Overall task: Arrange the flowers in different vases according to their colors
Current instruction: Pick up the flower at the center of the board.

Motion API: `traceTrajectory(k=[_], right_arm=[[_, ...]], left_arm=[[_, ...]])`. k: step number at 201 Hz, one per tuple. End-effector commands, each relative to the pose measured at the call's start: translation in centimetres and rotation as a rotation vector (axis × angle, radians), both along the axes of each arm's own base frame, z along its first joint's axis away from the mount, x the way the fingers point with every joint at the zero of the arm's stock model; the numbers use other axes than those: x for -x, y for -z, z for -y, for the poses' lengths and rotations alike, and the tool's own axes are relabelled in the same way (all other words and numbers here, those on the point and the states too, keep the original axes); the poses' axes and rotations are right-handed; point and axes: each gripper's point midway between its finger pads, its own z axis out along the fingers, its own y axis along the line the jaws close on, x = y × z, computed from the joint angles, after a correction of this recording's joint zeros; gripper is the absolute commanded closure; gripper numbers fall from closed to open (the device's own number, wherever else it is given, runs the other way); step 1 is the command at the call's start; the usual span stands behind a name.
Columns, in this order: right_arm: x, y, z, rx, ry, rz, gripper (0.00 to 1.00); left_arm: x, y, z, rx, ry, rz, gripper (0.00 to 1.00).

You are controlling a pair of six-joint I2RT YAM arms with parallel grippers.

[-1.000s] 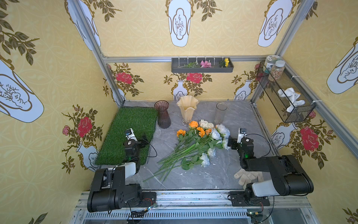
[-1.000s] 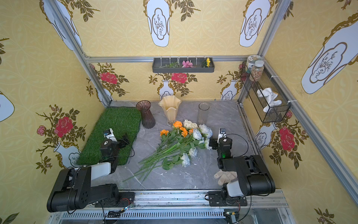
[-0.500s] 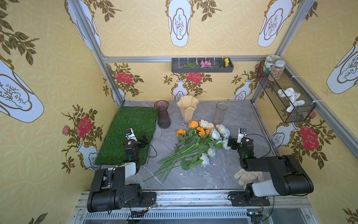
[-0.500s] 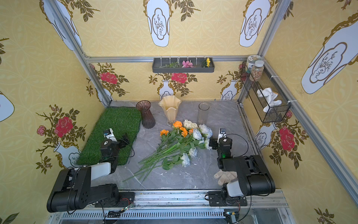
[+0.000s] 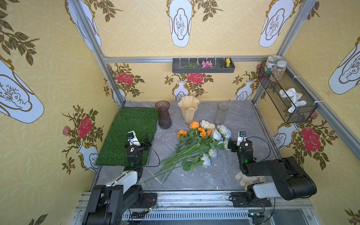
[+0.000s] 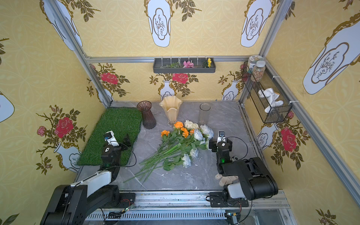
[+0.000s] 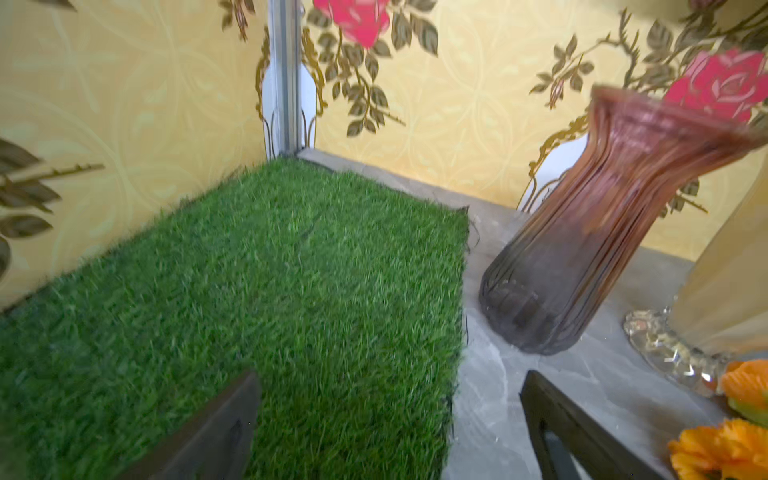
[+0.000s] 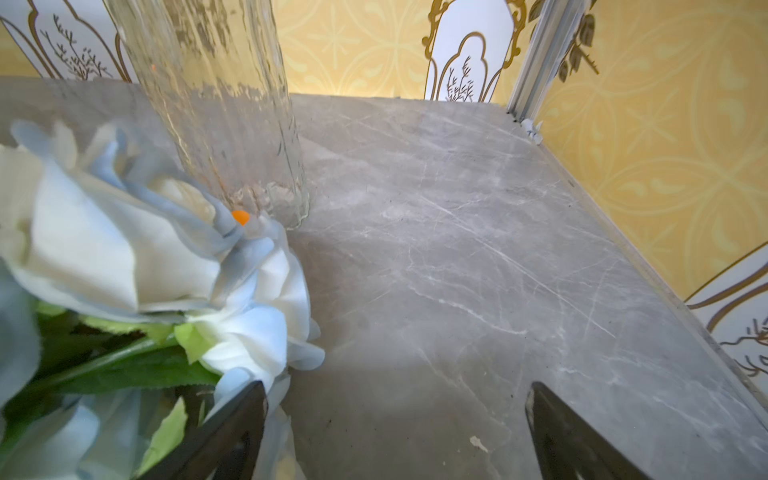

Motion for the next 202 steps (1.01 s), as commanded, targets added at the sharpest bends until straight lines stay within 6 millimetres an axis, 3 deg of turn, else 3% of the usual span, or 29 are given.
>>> traceTrajectory(k=[1,27,51,77,88,102,122,135,156,189,202], right_arm=[[-0.1,-2.1,0.9,0.002,0.047,0.090,0.03],[0.8,-4.2,2.5,0.005,0.152,0.110,0.03],[2.0,-10.0,2.6,-0.061,0.156,0.224,0.03],[3.7,-15.7,2.2,-0.189,0.135,0.311,0.03],[4.3,-17.2,2.1,-0.258,0.136,0.299,0.03],[5.1,-18.5,2.2,-0.384,0.176,0.257,0.03],[7.4,-17.2,3.3,-0.497,0.340,0.058,0.03],[7.7,-17.0,2.8,-0.489,0.327,-0.042,0.03],[7.2,-16.8,-1.0,-0.506,0.135,-0.220,0.03],[8.2,-13.9,-6.5,-0.646,-0.058,-0.523,0.02],[8.7,-12.8,-9.0,-0.728,-0.111,-0.606,0.03]], left_arm=[[0.5,-1.1,-0.8,-0.037,-0.055,-0.020,0.00],[1.5,-4.6,-2.2,-0.006,-0.156,-0.012,0.00],[2.6,-7.9,-3.9,0.053,-0.278,-0.037,0.00],[5.5,-9.3,-6.3,0.201,-0.499,-0.126,0.00],[6.6,-9.8,-6.2,0.255,-0.517,-0.172,0.00],[7.2,-11.0,-4.6,0.348,-0.438,-0.213,0.00],[8.0,-12.9,-1.6,0.453,-0.269,-0.242,0.00],[8.4,-13.7,-0.2,0.463,-0.177,-0.246,0.00],[9.5,-13.3,-0.3,0.496,-0.203,-0.278,0.00],[9.5,-10.9,-0.5,0.495,-0.286,-0.458,0.00],[8.5,-10.1,1.2,0.493,-0.192,-0.548,0.00]])
